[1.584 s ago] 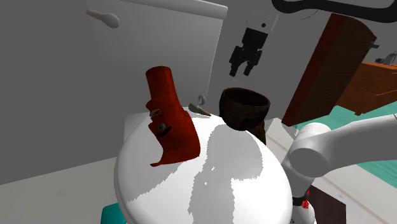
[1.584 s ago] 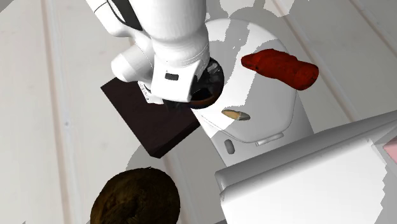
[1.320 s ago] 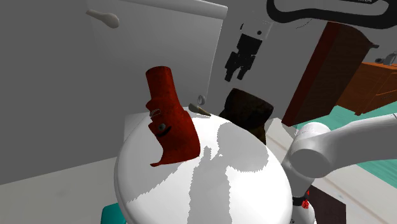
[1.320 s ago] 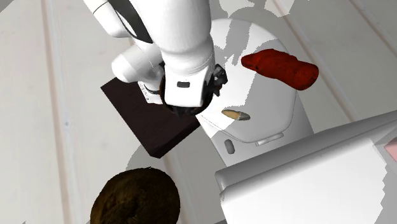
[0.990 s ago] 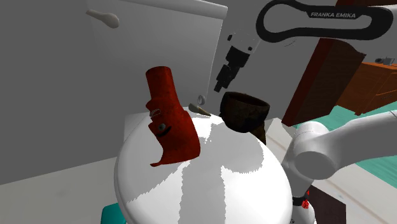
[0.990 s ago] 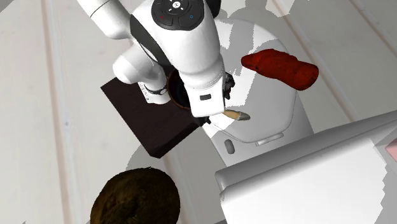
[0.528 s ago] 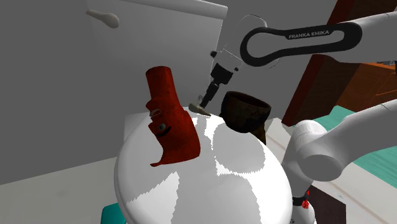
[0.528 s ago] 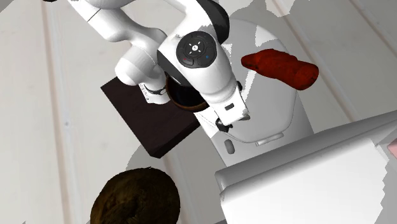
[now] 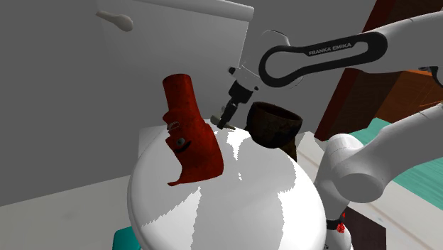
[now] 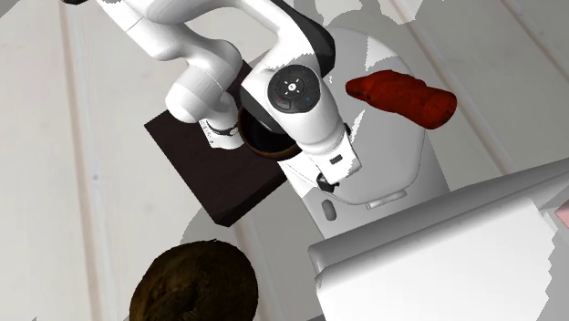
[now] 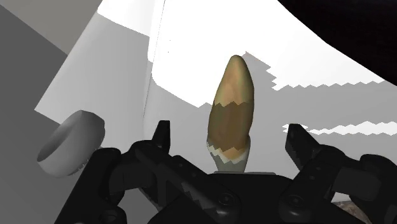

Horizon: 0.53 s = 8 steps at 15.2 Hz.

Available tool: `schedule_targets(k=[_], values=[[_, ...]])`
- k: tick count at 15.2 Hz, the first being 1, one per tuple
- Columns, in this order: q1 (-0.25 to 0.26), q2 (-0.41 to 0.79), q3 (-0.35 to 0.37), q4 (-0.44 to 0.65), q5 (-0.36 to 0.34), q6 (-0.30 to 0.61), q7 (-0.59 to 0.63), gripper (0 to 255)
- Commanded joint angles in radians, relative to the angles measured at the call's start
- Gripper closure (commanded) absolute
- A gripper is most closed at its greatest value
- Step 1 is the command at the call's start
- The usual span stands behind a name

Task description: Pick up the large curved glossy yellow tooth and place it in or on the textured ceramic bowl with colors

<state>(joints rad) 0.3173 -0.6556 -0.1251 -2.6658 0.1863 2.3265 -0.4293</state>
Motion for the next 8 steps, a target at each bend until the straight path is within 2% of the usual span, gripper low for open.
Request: schedule_targets(k=[1, 6, 7, 8], values=[[0.002, 0.004, 0.000, -0.004, 0.002, 0.008, -0.001, 0], [0.002, 0.004, 0.000, -0.004, 0.002, 0.008, -0.001, 0], [0.002, 0.004, 0.000, -0.004, 0.002, 0.008, -0.001, 255], [0.002, 0.004, 0.000, -0.004, 0.002, 0.008, -0.001, 255]])
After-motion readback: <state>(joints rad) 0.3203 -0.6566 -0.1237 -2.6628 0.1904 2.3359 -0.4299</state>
